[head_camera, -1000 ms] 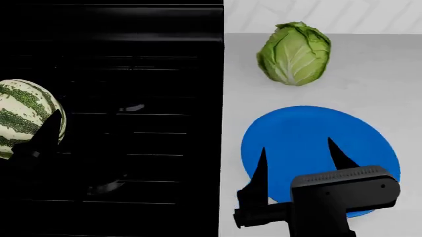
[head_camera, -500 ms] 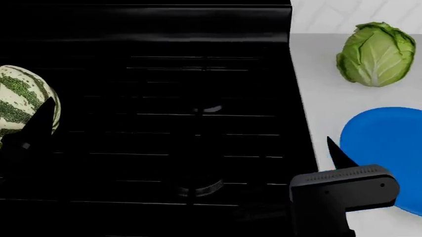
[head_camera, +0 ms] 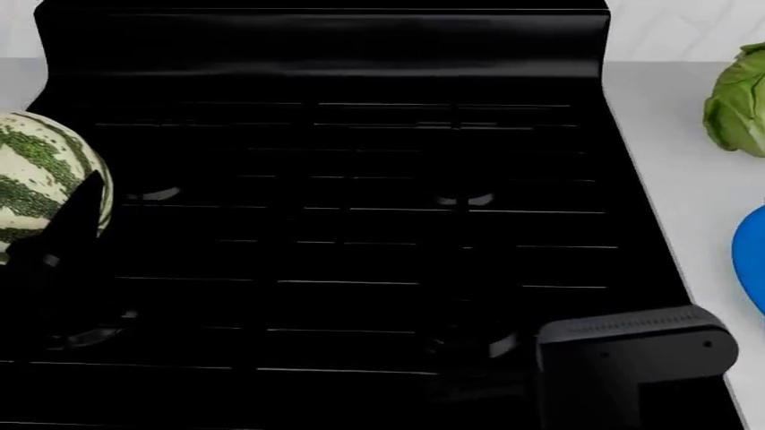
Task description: Pick the squash from the counter and place it in the microwave.
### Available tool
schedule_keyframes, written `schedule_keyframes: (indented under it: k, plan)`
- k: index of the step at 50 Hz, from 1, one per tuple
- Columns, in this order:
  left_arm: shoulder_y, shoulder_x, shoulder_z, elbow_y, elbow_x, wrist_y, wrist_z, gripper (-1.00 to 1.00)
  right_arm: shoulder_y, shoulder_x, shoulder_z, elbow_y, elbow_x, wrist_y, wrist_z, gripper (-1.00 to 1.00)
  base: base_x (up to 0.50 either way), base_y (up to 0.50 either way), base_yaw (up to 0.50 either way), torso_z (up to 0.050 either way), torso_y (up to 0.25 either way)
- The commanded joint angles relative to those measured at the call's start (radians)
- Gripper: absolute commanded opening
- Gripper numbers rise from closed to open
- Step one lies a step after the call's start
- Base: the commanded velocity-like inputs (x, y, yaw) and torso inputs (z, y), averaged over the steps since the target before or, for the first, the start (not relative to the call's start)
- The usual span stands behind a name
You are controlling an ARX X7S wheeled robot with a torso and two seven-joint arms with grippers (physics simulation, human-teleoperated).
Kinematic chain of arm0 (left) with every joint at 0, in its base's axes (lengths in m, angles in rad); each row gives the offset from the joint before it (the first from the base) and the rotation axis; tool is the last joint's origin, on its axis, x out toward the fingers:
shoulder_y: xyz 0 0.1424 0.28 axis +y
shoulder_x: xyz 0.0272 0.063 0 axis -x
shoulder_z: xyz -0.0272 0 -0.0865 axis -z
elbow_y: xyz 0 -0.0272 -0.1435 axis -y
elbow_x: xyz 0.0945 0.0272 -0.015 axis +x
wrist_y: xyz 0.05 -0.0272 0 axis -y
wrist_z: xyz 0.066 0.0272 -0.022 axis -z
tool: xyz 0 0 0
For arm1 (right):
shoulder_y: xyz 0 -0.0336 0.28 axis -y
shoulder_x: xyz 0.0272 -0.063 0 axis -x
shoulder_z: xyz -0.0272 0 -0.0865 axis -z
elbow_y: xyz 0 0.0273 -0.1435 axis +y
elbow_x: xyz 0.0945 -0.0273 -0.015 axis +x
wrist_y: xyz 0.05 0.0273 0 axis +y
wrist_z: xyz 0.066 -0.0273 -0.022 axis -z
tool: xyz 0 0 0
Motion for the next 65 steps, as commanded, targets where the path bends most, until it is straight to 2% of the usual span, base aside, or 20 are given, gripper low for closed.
schedule_keyframes:
  k: [1,9,47,65]
  plan:
    - [-0.021,0.025,-0.016,-0.045,0.002,0.036,-0.007,-1.00,-0.009,-0.020,0.049,0.006,0.000,-0.022,-0.019,1.00,0.00,0.00,0.00,0.000,0.000]
    - [-0.021,0.025,-0.012,-0.043,0.003,0.041,-0.008,-1.00,-0.013,-0.017,0.049,-0.001,0.000,-0.013,-0.012,1.00,0.05,0.00,0.00,0.000,0.000]
    - [-0.013,0.016,-0.022,-0.032,-0.013,0.046,-0.023,-1.00,0.005,-0.010,0.029,-0.005,0.004,-0.001,-0.008,1.00,0.31,0.00,0.00,0.000,0.001]
    - [0.001,0.018,-0.033,-0.026,-0.013,0.081,-0.017,-1.00,0.001,-0.007,0.028,-0.006,0.009,-0.009,-0.007,1.00,0.01,0.00,0.00,0.000,0.001]
